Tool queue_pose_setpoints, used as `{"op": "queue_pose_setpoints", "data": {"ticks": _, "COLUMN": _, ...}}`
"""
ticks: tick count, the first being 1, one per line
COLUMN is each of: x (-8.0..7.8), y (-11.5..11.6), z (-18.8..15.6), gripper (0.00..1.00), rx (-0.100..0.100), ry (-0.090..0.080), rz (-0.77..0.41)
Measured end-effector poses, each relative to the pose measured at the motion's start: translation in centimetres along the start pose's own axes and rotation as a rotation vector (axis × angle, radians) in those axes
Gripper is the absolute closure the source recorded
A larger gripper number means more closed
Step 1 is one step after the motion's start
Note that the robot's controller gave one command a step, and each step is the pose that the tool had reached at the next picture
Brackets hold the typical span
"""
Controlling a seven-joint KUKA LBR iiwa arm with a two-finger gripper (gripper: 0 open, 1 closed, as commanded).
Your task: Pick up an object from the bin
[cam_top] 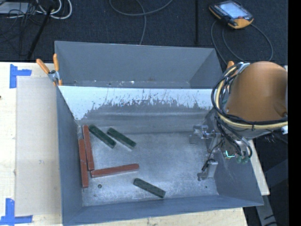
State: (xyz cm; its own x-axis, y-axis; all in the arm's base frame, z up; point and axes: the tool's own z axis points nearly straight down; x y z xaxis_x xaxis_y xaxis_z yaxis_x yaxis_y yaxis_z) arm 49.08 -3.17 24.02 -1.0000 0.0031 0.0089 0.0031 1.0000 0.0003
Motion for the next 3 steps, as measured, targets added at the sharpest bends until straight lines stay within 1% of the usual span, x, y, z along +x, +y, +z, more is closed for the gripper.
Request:
{"op": "queue_pose_setpoints", "data": {"ticks": 1, "x": -0.1, "y": 0.0, "z": -0.3, "gripper": 0.00, "rx": 0.000, "ry": -0.007, "rz": -0.001}}
{"op": "queue_pose_setpoints", "data": {"ticks": 2, "x": 0.3, "y": -4.2, "z": 5.4, "gripper": 0.00, "rx": 0.001, "ry": -0.011, "rz": -0.106}}
{"op": "queue_pose_setpoints", "data": {"ticks": 3, "x": 0.9, "y": 2.3, "z": 7.0, "gripper": 0.00, "rx": 0.000, "ry": -0.006, "rz": -0.133}}
